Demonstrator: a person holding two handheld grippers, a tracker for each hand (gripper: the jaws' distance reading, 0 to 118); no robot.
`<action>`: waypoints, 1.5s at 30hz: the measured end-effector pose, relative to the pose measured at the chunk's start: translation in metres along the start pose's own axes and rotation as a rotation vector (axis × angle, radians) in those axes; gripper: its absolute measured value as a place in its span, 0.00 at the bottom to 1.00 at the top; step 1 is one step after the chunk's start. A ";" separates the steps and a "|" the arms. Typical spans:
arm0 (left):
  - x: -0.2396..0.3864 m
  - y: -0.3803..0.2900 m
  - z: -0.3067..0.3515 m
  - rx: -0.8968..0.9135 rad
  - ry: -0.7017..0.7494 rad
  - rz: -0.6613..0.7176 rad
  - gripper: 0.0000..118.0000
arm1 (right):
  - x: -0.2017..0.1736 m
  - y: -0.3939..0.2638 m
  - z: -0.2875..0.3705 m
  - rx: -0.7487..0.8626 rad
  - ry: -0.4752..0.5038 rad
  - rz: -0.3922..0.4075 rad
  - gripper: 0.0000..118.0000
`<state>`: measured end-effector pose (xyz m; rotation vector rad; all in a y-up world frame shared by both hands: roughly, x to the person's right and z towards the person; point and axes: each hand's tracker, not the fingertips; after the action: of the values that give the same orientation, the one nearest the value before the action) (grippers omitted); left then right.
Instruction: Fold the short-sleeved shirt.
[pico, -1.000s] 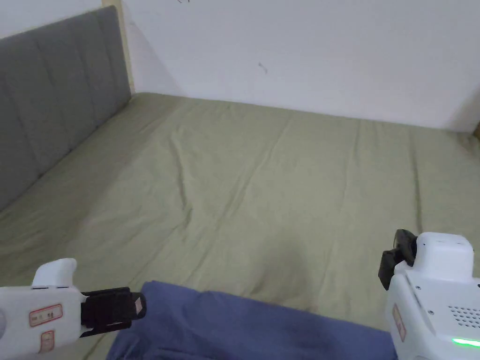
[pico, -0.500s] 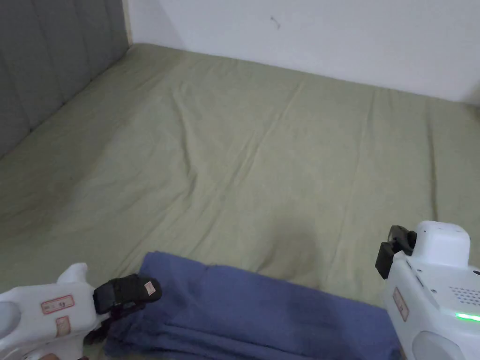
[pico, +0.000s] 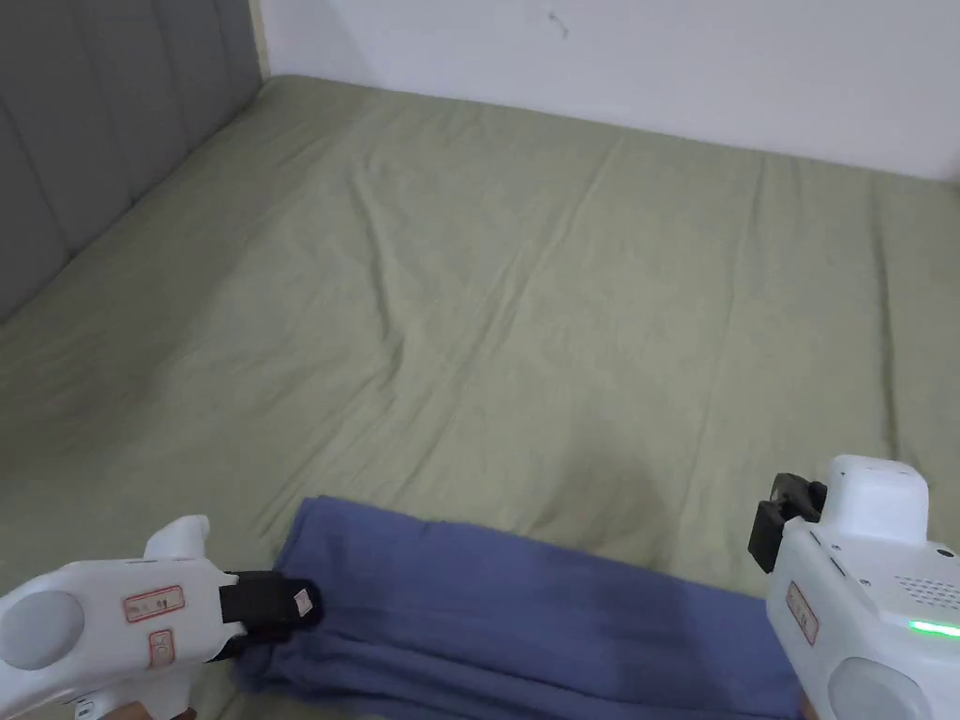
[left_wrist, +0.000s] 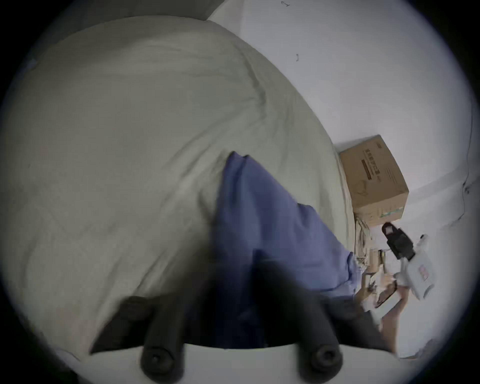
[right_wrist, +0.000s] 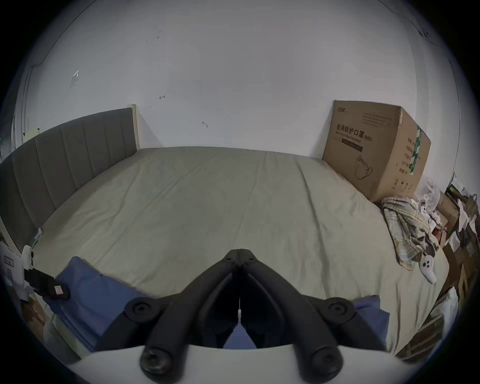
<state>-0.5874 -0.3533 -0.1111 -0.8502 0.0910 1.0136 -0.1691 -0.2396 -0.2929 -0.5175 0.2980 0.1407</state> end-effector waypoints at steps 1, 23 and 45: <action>-0.002 -0.002 -0.001 -0.021 -0.072 0.073 0.06 | 0.002 0.000 0.000 -0.005 0.002 -0.006 0.01; 0.035 0.016 0.071 0.099 0.196 -0.064 0.06 | 0.068 -0.010 0.019 -0.022 -0.052 -0.154 0.01; 0.278 -0.145 -0.138 -0.228 0.103 -0.826 0.64 | 0.155 -0.036 0.041 -0.046 -0.119 -0.312 0.01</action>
<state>-0.2786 -0.2831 -0.2429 -1.0205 -0.2780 0.2033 -0.0044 -0.2406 -0.2911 -0.5922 0.0952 -0.1249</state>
